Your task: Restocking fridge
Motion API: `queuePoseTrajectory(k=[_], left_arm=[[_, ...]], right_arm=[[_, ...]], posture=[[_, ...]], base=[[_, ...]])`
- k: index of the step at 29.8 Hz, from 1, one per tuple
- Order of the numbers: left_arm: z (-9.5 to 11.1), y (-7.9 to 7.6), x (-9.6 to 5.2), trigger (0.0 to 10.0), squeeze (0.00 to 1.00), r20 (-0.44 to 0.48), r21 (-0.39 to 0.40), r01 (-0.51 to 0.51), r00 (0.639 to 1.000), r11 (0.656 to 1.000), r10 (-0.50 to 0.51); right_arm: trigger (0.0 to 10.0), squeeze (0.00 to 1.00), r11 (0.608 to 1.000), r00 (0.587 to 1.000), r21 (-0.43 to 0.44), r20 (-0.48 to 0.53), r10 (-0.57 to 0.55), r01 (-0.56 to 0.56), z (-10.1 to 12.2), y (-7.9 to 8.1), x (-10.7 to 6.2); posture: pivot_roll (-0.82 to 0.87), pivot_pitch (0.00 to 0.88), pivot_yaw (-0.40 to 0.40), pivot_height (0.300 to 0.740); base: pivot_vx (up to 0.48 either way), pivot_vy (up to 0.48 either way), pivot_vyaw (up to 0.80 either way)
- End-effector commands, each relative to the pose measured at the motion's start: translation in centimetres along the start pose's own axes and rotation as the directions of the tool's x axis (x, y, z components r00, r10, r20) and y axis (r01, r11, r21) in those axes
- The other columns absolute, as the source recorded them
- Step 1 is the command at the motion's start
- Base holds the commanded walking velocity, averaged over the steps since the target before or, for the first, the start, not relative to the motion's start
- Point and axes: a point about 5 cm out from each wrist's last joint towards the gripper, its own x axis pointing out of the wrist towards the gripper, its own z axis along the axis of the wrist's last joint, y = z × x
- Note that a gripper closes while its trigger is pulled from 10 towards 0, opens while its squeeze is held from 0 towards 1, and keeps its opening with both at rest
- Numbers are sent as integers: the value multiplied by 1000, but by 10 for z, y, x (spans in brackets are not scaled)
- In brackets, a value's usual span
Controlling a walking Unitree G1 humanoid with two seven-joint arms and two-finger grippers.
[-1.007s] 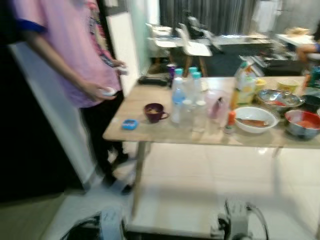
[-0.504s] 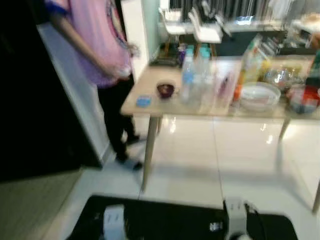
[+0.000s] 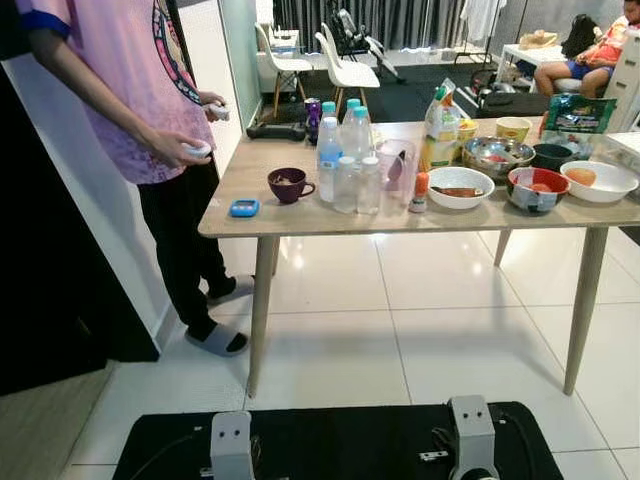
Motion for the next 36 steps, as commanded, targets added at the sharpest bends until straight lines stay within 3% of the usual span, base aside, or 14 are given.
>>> queuePoseTrajectory(k=[1, 10, 16, 36], left_arm=[[-4, 1, -2, 10000, 0, -20, 21, 4, 1000, 1000, -4], [-5, 2, -3, 10000, 0, -23, 31, -5, 1000, 1000, 6], [-5, 7, -2, 10000, 0, -29, 14, -41, 999, 999, 42], [-2, 4, -1, 10000, 0, -20, 16, -19, 1000, 1000, 20]], right_arm=[[10000, 0, 1000, 1000, 5, -9, 2, -1, -2, 1, -1], [10000, 0, 1000, 1000, 6, -5, 3, -3, -1, 1, 0], [10000, 0, 1000, 1000, 6, -7, 3, -3, -2, 2, -1], [10000, 0, 1000, 1000, 9, -1, 3, -3, -1, 2, 0]], posture=[[33, 88, 9, 740], [33, 91, 9, 740], [35, 91, 11, 740], [36, 92, 12, 740]], base=[[0, 0, 0], [0, -480, 0], [0, 0, 0], [0, 0, 0]])
